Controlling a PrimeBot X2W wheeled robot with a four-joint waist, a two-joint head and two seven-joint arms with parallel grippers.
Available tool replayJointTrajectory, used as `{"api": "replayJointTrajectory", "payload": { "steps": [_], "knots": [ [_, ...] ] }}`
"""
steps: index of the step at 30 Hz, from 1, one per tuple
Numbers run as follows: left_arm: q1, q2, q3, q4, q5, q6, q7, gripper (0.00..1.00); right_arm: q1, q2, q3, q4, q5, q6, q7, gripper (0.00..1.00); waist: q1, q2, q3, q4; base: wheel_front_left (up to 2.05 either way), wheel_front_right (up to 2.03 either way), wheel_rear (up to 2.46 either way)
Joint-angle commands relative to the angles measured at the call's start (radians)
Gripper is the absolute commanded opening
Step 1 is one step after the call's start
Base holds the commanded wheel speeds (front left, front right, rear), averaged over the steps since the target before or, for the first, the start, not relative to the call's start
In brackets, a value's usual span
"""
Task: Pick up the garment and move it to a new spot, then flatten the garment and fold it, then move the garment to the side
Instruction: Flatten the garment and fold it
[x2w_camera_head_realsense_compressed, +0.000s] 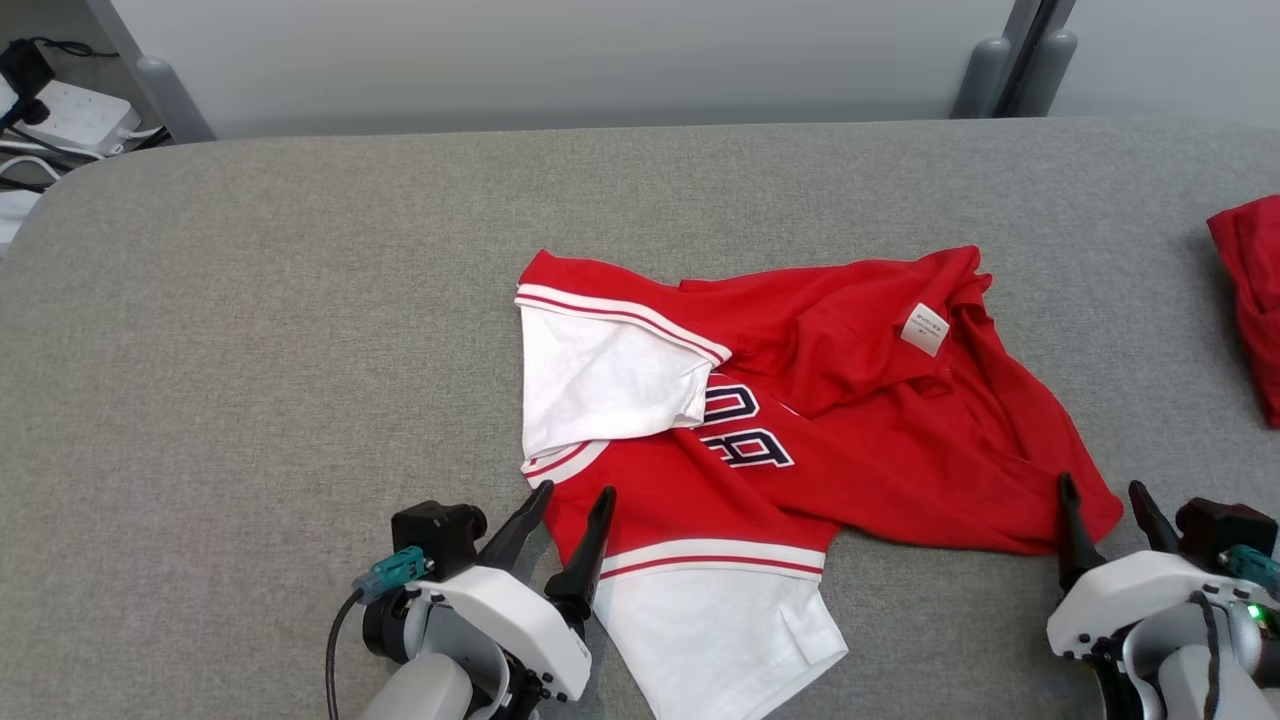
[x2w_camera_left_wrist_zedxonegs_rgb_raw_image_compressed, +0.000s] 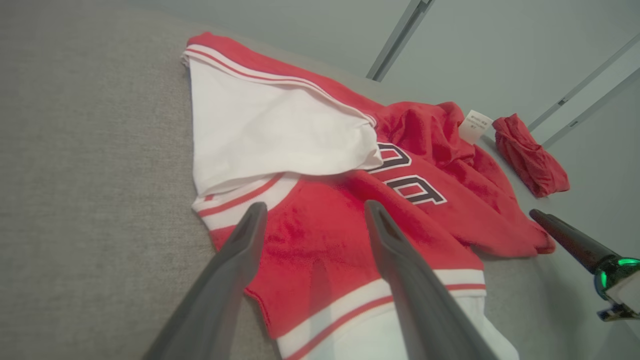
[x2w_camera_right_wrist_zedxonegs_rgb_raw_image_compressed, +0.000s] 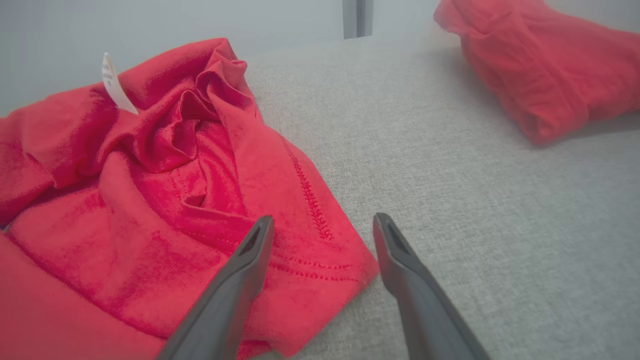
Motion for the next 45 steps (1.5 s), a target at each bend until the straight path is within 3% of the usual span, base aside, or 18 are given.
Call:
{"api": "replayJointTrajectory", "payload": {
  "steps": [1,10,11,12,14,16,17,23,28,37,45],
  "knots": [
    [-0.004,0.010,0.021,-0.033,-0.008,-0.005,0.002,1.00,0.017,-0.009,0.012,-0.030,-0.010,0.000,-0.013,1.00,0.0000,0.0000,0.000,0.003,0.00,0.00,0.00],
    [0.057,0.036,-0.023,-0.144,0.010,0.007,0.047,1.00,0.066,-0.002,-0.056,-0.064,0.025,0.000,-0.013,0.99,0.0000,0.0000,0.008,0.014,0.00,0.00,0.00],
    [0.065,0.041,-0.033,-0.155,0.013,0.008,0.061,1.00,0.061,-0.001,-0.056,-0.060,0.029,0.000,-0.013,0.81,0.0000,0.0000,0.007,0.014,0.00,0.00,0.00],
    [0.072,0.046,-0.043,-0.167,0.017,0.009,0.076,1.00,0.057,0.000,-0.055,-0.054,0.032,0.000,-0.013,0.49,0.0000,0.0000,0.005,0.014,0.00,0.00,0.00],
    [0.084,0.055,-0.059,-0.187,0.024,0.015,0.104,1.00,0.050,0.000,-0.055,-0.037,0.038,0.000,-0.013,0.25,0.0000,0.0000,0.003,0.020,0.00,0.00,0.00],
    [0.093,0.062,-0.070,-0.208,0.027,0.021,0.124,1.00,0.046,-0.001,-0.054,-0.021,0.040,0.000,-0.013,0.13,0.0000,0.0000,0.001,0.025,0.00,0.00,0.00],
    [0.097,0.065,-0.072,-0.218,0.027,0.024,0.132,1.00,0.045,-0.001,-0.054,-0.017,0.041,0.000,-0.013,0.00,0.0000,0.0000,0.001,0.027,0.00,0.00,0.00],
    [0.122,0.087,-0.096,-0.273,0.021,0.034,0.196,1.00,0.046,-0.007,-0.046,-0.016,0.043,0.000,-0.013,0.00,0.0000,0.0000,0.009,0.032,0.00,0.00,0.00],
    [0.137,0.116,-0.158,-0.288,0.023,0.029,0.331,1.00,0.047,-0.014,-0.047,-0.025,0.038,0.000,-0.013,0.00,0.0000,0.0000,0.011,0.029,0.00,0.00,0.00],
    [0.151,0.159,-0.217,-0.346,0.042,0.064,0.482,1.00,0.050,-0.014,-0.049,-0.044,0.029,0.000,-0.013,0.00,0.0000,0.0000,0.026,0.020,0.00,0.00,0.00],
    [0.154,0.152,-0.198,-0.366,0.025,0.096,0.486,1.00,0.043,-0.014,-0.044,-0.052,0.031,0.000,-0.013,0.00,0.0000,0.0000,0.049,0.008,0.00,0.00,0.00]
  ]
}}
